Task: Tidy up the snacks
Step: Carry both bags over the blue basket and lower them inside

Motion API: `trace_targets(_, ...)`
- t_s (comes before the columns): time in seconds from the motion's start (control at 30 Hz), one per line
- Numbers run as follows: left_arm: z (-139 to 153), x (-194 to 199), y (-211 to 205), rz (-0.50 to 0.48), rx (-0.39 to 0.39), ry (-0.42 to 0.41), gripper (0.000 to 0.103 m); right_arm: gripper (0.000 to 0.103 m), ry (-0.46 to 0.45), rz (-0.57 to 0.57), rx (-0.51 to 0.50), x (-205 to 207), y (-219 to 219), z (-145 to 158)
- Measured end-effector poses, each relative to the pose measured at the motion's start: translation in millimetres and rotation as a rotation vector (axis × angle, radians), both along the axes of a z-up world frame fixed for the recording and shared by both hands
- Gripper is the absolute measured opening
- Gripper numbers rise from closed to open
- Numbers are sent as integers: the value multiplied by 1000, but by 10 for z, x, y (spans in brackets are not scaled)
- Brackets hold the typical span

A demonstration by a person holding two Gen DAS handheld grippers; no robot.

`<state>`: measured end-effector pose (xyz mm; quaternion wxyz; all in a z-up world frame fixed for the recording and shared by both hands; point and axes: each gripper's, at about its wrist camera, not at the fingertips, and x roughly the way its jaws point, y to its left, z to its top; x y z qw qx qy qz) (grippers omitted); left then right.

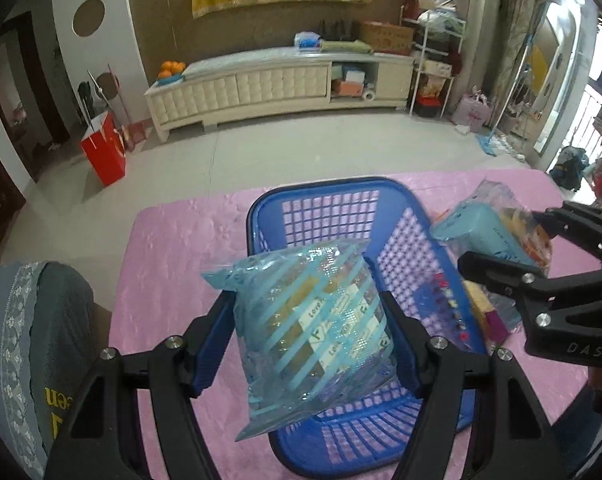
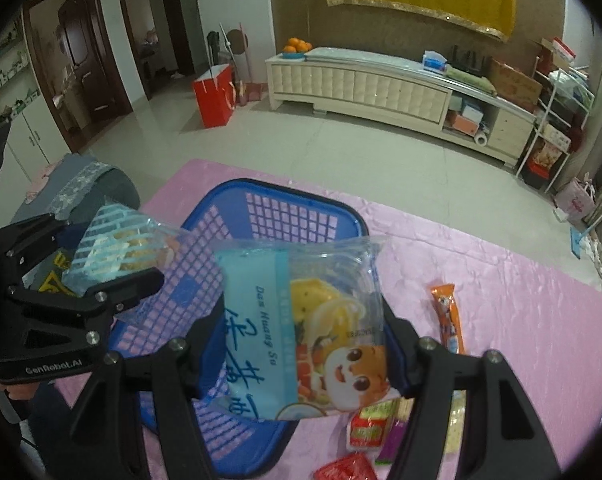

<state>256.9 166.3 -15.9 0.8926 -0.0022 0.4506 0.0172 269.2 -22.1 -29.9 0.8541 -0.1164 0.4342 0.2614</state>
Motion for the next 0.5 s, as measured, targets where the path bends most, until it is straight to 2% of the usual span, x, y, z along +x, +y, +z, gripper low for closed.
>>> trace_targets(0.17,-128,249,69,-5,3,23,68,70,4,12,-54,209,122,-71)
trace_targets(0.33,-254,512,182,12,0,68,68,70,15,2,-67,409,216,-133)
trace_targets(0.5,-361,657,218,-13,-7,86,68,70,29,6,-83,521,268,-227)
